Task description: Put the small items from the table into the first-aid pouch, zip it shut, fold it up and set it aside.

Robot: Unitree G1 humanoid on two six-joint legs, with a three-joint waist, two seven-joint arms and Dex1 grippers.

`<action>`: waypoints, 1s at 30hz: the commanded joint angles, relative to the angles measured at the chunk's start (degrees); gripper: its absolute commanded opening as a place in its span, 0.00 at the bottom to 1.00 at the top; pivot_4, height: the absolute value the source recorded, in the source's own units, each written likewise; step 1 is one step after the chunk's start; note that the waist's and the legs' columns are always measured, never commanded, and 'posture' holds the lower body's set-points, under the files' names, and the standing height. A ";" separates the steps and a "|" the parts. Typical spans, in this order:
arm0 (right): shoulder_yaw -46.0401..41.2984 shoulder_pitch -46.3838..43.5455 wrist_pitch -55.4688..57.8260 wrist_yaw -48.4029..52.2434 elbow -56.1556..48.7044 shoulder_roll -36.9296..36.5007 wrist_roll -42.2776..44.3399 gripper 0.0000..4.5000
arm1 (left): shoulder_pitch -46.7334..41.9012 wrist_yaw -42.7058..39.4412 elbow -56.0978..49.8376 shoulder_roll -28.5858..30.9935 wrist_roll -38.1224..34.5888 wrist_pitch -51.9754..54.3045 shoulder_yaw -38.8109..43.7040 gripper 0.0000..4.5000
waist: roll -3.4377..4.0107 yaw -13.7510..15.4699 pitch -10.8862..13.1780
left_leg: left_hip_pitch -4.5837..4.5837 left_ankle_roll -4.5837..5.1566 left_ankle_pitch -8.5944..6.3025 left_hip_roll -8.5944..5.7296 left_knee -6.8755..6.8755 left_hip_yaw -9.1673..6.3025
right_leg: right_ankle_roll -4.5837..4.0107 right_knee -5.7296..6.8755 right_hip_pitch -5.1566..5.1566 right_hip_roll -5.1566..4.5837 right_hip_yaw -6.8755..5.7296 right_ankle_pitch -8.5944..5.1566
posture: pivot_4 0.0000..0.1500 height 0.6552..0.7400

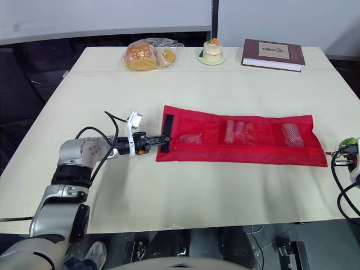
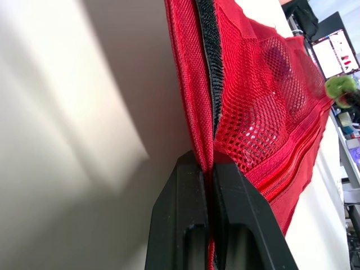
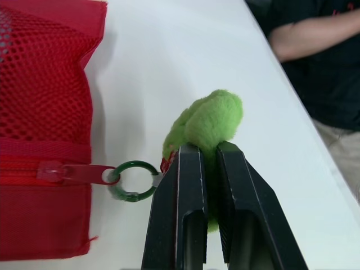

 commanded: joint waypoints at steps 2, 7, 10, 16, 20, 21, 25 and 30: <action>-2.82 0.30 -3.38 -1.09 1.20 -0.20 -1.98 0.01 | 2.79 1.64 -0.70 4.04 0.67 2.07 3.56 0.00 | 0.00 0.01 0.00 | 0.00 0.00 0.00 0.00 0.00 0.00 | 0.00 0.00 0.00 0.00 0.00 0.00 | 1.00 0.87; -3.28 0.47 -2.12 2.67 -1.40 1.25 2.66 0.25 | 3.83 2.12 -2.80 3.77 0.22 3.14 3.90 0.00 | 0.01 0.01 0.00 | 0.00 0.00 0.00 0.00 0.00 0.01 | 0.00 -0.01 0.00 -0.01 0.00 0.00 | 1.00 0.87; -5.08 1.45 0.12 4.39 -4.29 2.23 6.08 0.62 | 4.40 1.71 -4.24 3.93 -0.01 3.53 3.65 0.00 | 0.01 0.02 0.01 | 0.01 0.00 0.00 0.03 -0.01 0.00 | 0.00 0.00 0.00 0.02 0.00 0.00 | 1.00 0.87; -10.10 6.98 5.85 6.78 -12.29 5.56 14.30 0.99 | 6.15 0.29 -5.73 5.46 0.80 1.46 3.75 0.07 | 0.01 0.17 0.01 | -0.01 0.00 -0.01 0.05 -0.01 -0.01 | 0.00 -0.02 0.01 0.01 -0.01 0.00 | 1.00 0.87; -11.44 9.73 9.30 6.67 -17.61 9.13 20.25 1.00 | 6.48 -0.62 -6.50 6.52 0.33 0.45 4.85 0.44 | 0.03 0.18 -0.01 | 0.03 0.00 -0.01 0.08 -0.01 0.01 | 0.00 -0.02 0.03 0.00 0.00 0.00 | 1.00 0.87; -11.46 10.17 9.72 6.45 -18.37 9.64 21.04 1.00 | 6.53 -0.75 -6.69 6.68 0.19 0.43 5.04 0.53 | 0.04 0.19 -0.01 | 0.04 0.00 -0.01 0.08 -0.01 0.01 | -0.01 -0.02 0.03 -0.01 0.00 0.00 | 1.00 0.87; -10.53 11.83 11.42 4.86 -22.36 13.51 25.54 1.00 | 8.19 -5.36 -9.09 9.86 1.47 -5.28 4.54 0.91 | 0.08 0.13 -0.03 | 0.04 0.00 -0.01 0.09 -0.02 -0.01 | -0.01 -0.03 0.03 0.00 -0.02 -0.01 | 1.00 0.87; -9.62 10.32 13.18 -1.12 -23.52 20.39 31.41 1.00 | 9.58 -17.03 -15.99 11.47 0.84 -19.71 4.75 0.98 | 0.09 0.61 -0.01 | -0.04 -0.01 -0.01 0.12 -0.08 -0.01 | -0.25 -0.10 -0.02 -0.09 -0.03 -0.15 | 1.00 0.87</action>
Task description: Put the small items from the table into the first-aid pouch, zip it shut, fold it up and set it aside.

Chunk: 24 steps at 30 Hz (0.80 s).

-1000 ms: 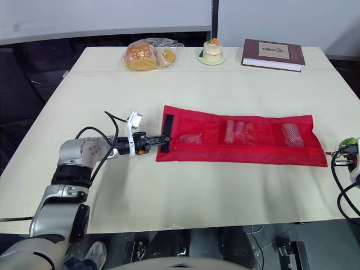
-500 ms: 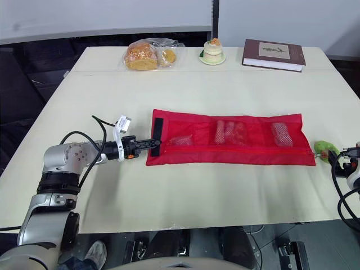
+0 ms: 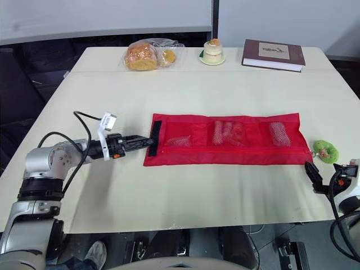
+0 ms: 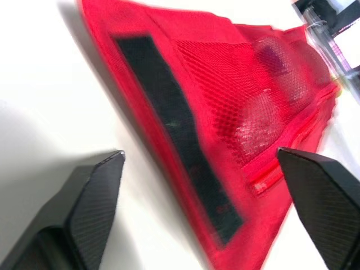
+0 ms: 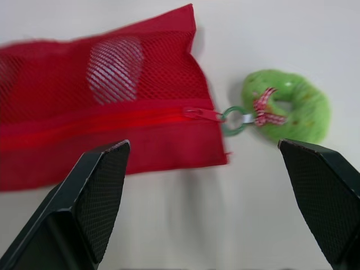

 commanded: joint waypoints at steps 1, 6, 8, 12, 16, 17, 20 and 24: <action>-0.38 -1.32 0.74 -4.25 -1.89 3.75 5.11 1.00 | -0.60 -8.28 -7.58 1.27 -1.00 -8.00 0.33 0.98 | -0.01 0.44 0.01 | -0.07 0.00 0.00 -0.03 0.01 -0.04 | 0.00 -0.03 -0.01 -0.11 0.00 0.00 | 1.00 0.87; -0.51 -2.77 1.39 -7.87 0.36 7.32 10.99 1.00 | -1.46 -13.66 -14.50 1.59 0.41 -12.70 -3.42 0.98 | 0.02 1.36 0.02 | -0.19 0.02 0.00 -0.08 0.06 -0.09 | -0.02 -0.12 -0.03 -0.29 -0.02 0.00 | 1.00 0.87; -1.19 -3.32 1.21 -10.04 1.52 8.59 13.91 1.00 | -2.43 -14.00 -18.26 1.24 -0.79 -11.62 -4.56 0.98 | 0.02 1.33 0.03 | -0.19 0.02 0.00 -0.11 0.06 -0.08 | -0.02 -0.11 -0.02 -0.11 -0.03 0.00 | 1.00 0.87; -1.50 -3.34 2.55 -14.63 3.26 9.89 19.61 1.00 | -4.73 -14.03 -24.65 0.62 -2.83 -9.25 -6.74 0.98 | 0.01 1.35 0.04 | -0.26 0.03 0.00 -0.08 0.06 -0.14 | -0.01 -0.09 -0.07 0.00 -0.04 0.00 | 1.00 0.87; -0.98 -3.10 2.70 -18.23 4.17 9.75 25.03 1.00 | -6.00 -13.62 -27.15 0.41 -3.89 -7.92 -7.68 0.98 | 0.03 0.98 0.03 | -0.22 0.03 0.00 -0.08 0.06 -0.09 | 0.00 -0.08 -0.07 0.06 -0.08 0.00 | 1.00 0.87; -1.13 -4.02 2.23 -20.51 4.84 10.14 26.82 1.00 | -6.56 -13.78 -27.75 0.26 -4.05 -7.86 -8.03 0.98 | 0.03 0.87 0.03 | -0.22 0.03 0.00 -0.08 0.06 -0.10 | 0.01 -0.08 -0.07 0.07 -0.09 0.00 | 1.00 0.87; -1.66 -7.18 0.40 -26.15 7.69 10.98 31.63 1.00 | -7.81 -14.23 -29.00 -0.16 -4.37 -7.81 -8.76 0.98 | -0.01 0.35 0.03 | -0.21 0.03 0.00 -0.07 0.06 -0.11 | 0.01 -0.08 -0.06 0.10 -0.10 -0.01 | 1.00 0.87; -1.33 -10.31 -1.48 -29.13 11.51 10.71 36.51 1.00 | -7.98 -14.63 -29.73 0.01 -3.74 -8.66 -9.91 0.98 | -0.01 -0.08 0.03 | -0.22 0.04 -0.01 -0.08 0.07 -0.07 | 0.02 -0.10 -0.06 0.10 -0.07 0.00 | 1.00 0.87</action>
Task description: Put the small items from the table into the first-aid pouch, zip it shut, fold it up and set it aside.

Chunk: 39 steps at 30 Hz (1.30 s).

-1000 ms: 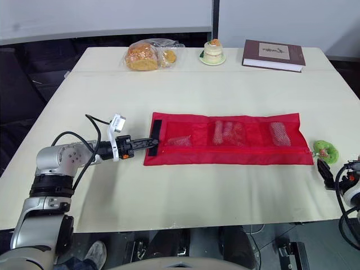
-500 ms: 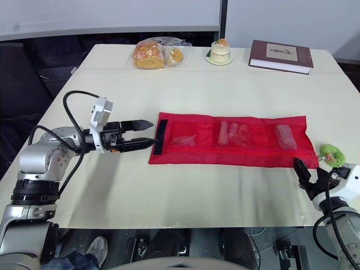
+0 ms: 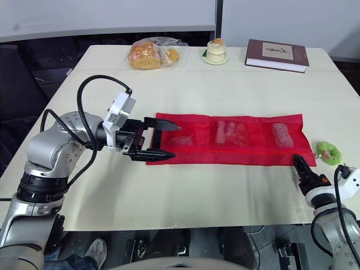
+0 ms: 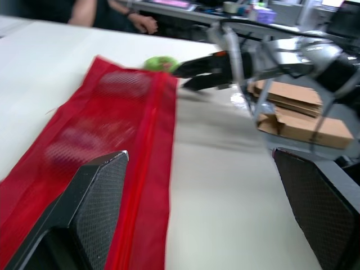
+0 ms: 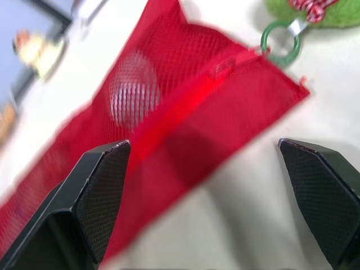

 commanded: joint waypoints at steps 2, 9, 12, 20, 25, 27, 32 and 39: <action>-0.30 -2.48 -2.29 -3.34 4.07 -0.33 5.50 1.00 | -0.37 -0.40 -1.61 0.19 0.15 -1.37 -0.63 0.98 | 0.00 -0.23 0.00 | 0.00 0.00 0.00 0.01 0.00 -0.01 | 0.19 0.00 0.00 0.03 0.00 0.11 | 1.00 0.87; 3.32 -4.98 -5.05 0.74 6.11 -1.34 5.40 1.00 | -0.80 -0.26 -0.77 -0.03 0.59 -2.50 -1.33 0.98 | 0.00 -0.32 0.00 | 0.02 0.00 0.00 0.02 0.00 0.03 | 0.22 0.00 -0.01 0.06 0.04 0.13 | 1.00 0.87; 5.50 -5.11 -7.17 4.15 5.69 -1.91 2.15 1.00 | -1.04 -0.40 -0.40 -0.11 0.79 -2.82 -1.50 0.98 | 0.01 -0.32 0.01 | 0.02 0.00 0.00 0.03 0.00 0.03 | 0.22 0.00 -0.01 0.07 0.04 0.13 | 1.00 0.87; 10.18 -4.10 -11.00 9.46 4.49 -4.23 -7.57 0.18 | -2.45 0.26 0.22 -1.44 -0.16 -2.14 -1.17 1.00 | 0.09 -0.08 0.05 | -0.03 0.00 0.00 0.01 0.00 0.01 | 0.23 0.00 -0.03 0.06 0.04 0.14 | 1.00 0.87; 9.18 -1.43 -13.40 13.29 0.45 -8.03 -12.11 0.00 | -2.63 0.43 0.88 -1.62 0.52 -2.70 -1.06 1.00 | 0.19 -0.03 0.11 | -0.03 0.00 0.00 0.00 0.00 0.00 | 0.23 0.00 -0.03 0.07 0.05 0.14 | 1.00 0.87; 10.42 -0.20 -14.41 15.54 -2.13 -11.11 -16.42 0.00 | -2.57 0.42 1.16 -1.65 0.69 -2.94 -1.01 1.00 | 0.27 0.01 0.15 | -0.04 0.00 0.00 -0.02 0.00 -0.01 | 0.23 0.00 -0.04 0.06 0.04 0.13 | 1.00 0.87; 22.36 0.00 -16.40 21.95 -9.62 -24.16 -35.22 0.00 | -2.71 0.15 2.42 -1.71 1.23 -3.88 -1.12 1.00 | 0.27 -0.32 0.15 | -0.02 0.01 0.00 -0.03 0.03 0.04 | 0.32 0.03 -0.05 0.08 0.11 0.08 | 1.00 0.87; 46.58 -2.38 -25.61 32.99 -10.80 -43.83 -66.80 0.00 | -2.90 -0.12 3.26 -1.94 1.70 -4.85 -1.45 1.00 | 0.19 0.09 0.16 | -0.11 -0.02 0.01 0.00 0.05 -0.11 | 0.39 -0.06 -0.07 0.34 0.06 0.02 | 1.00 0.87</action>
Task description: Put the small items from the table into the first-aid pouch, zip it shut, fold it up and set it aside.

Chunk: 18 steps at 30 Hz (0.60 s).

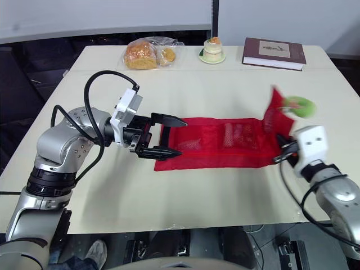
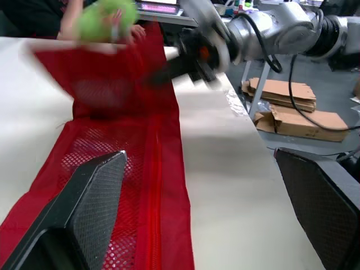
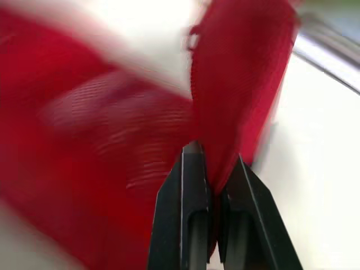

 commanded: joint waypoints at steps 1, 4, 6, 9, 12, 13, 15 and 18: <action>8.43 -1.18 -7.38 5.41 0.68 -6.26 -15.59 0.00 | -0.80 -0.45 -0.42 0.23 -0.07 -1.07 0.82 1.00 | 0.00 0.22 0.01 | -0.05 0.00 0.00 0.01 0.00 -0.04 | -0.01 0.00 -0.01 0.00 0.02 0.01 | 1.00 0.87; 12.40 -0.53 -12.08 7.90 3.62 -8.11 -22.35 0.00 | -0.52 -0.59 -0.39 0.50 0.11 -1.35 0.93 1.00 | -0.13 0.18 0.02 | -0.14 0.00 0.00 0.00 0.14 0.01 | -0.01 -0.07 -0.01 -0.01 0.15 0.02 | 1.00 0.87; 12.19 -0.12 -13.47 8.76 4.56 -7.47 -23.58 0.00 | -0.45 -0.53 -0.39 0.49 0.17 -1.39 0.96 1.00 | -0.17 0.20 0.04 | -0.14 0.00 0.00 0.00 0.17 0.00 | 0.02 -0.09 0.02 0.00 0.16 0.01 | 1.00 0.87; 10.83 0.52 -14.61 9.45 5.10 -5.82 -24.60 0.00 | -0.15 -0.41 -0.52 0.51 0.20 -1.33 1.12 1.00 | -0.18 0.21 0.03 | -0.13 0.00 0.00 0.01 0.19 -0.01 | 0.00 -0.05 0.02 0.01 0.17 0.03 | 1.00 0.87; 9.55 0.74 -14.39 10.49 4.91 -4.15 -24.93 0.00 | 0.13 -0.43 -0.51 0.61 0.30 -1.43 1.16 1.00 | -0.18 0.19 0.03 | -0.12 -0.01 0.01 0.03 0.19 -0.03 | -0.08 -0.01 0.01 0.04 0.16 0.07 | 1.00 0.87; 9.23 0.65 -14.07 10.73 4.77 -3.43 -24.96 0.00 | 0.22 -0.47 -0.51 0.64 0.35 -1.49 1.13 1.00 | -0.18 0.17 0.03 | -0.12 -0.02 0.01 0.04 0.19 -0.04 | -0.09 0.00 0.01 0.05 0.16 0.08 | 1.00 0.87; 8.35 0.29 -12.40 10.93 3.93 -0.86 -23.75 0.00 | 0.35 -0.54 -0.53 0.68 0.36 -1.50 1.08 1.00 | -0.18 0.15 0.03 | -0.11 -0.02 0.01 0.04 0.19 -0.04 | -0.13 0.01 0.01 0.06 0.16 0.10 | 1.00 0.87; 6.40 0.80 -8.67 11.62 2.05 2.65 -21.28 0.00 | 0.45 -0.56 -0.49 0.66 0.36 -1.52 1.09 1.00 | -0.18 0.15 0.03 | -0.10 -0.02 0.01 0.04 0.19 -0.03 | -0.15 0.04 0.01 0.07 0.17 0.11 | 1.00 0.87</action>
